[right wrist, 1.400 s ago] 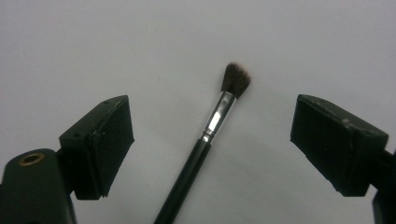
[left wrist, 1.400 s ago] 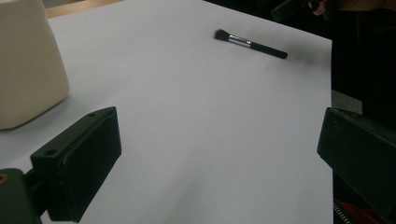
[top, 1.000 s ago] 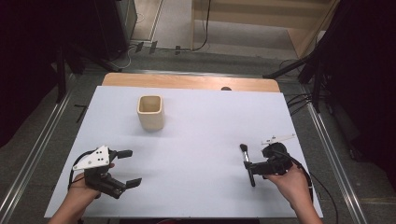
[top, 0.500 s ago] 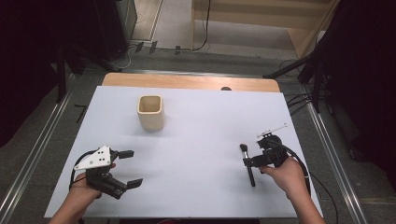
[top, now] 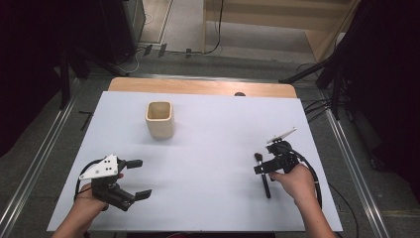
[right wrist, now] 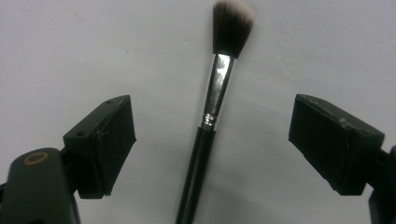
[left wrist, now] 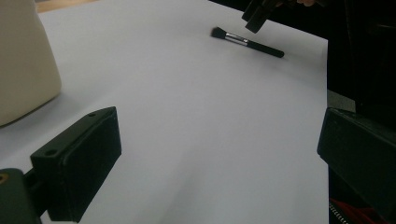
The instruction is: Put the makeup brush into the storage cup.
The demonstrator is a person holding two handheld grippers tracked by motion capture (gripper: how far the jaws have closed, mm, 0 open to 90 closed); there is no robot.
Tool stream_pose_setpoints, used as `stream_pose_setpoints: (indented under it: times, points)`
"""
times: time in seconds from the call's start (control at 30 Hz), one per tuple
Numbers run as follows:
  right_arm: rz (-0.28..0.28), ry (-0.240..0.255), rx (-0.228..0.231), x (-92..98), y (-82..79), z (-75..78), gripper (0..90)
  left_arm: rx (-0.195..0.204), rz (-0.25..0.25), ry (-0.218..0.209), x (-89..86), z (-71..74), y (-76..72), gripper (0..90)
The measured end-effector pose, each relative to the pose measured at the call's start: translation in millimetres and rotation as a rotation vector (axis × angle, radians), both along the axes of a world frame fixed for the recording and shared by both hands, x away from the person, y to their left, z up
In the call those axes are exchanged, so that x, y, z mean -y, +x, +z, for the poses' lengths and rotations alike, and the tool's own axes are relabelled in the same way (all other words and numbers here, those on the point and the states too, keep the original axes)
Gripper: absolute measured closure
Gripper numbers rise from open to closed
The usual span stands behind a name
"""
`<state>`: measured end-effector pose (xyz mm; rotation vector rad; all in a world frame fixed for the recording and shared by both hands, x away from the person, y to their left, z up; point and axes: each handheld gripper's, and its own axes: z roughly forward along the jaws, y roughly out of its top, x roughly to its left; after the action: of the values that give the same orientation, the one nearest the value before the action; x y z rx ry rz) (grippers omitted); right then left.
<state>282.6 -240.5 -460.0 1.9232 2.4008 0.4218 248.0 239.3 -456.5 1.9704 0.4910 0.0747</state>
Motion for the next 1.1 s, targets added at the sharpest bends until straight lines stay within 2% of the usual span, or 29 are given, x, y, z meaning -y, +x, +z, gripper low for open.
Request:
stream_pose_setpoints:
  times: [0.43,0.5,0.77,1.1]
  points:
    - [-0.058,-0.010,-0.022,-5.9,0.4,-8.8,16.6,-0.001,0.000,-0.002,0.1,-0.1,0.4,0.5]
    - [-0.065,-0.030,-0.021,-6.7,-0.9,-10.2,16.9,0.000,0.000,-0.001,0.0,-0.1,0.3,0.5]
    - [-0.082,-0.049,-0.036,-10.7,-4.8,-16.1,17.2,-0.004,0.003,-0.001,-0.2,-0.1,0.6,0.4]
    - [-0.103,-0.069,-0.068,-15.1,-4.6,-26.1,22.3,-0.003,0.003,-0.003,-0.5,0.1,0.7,0.5]
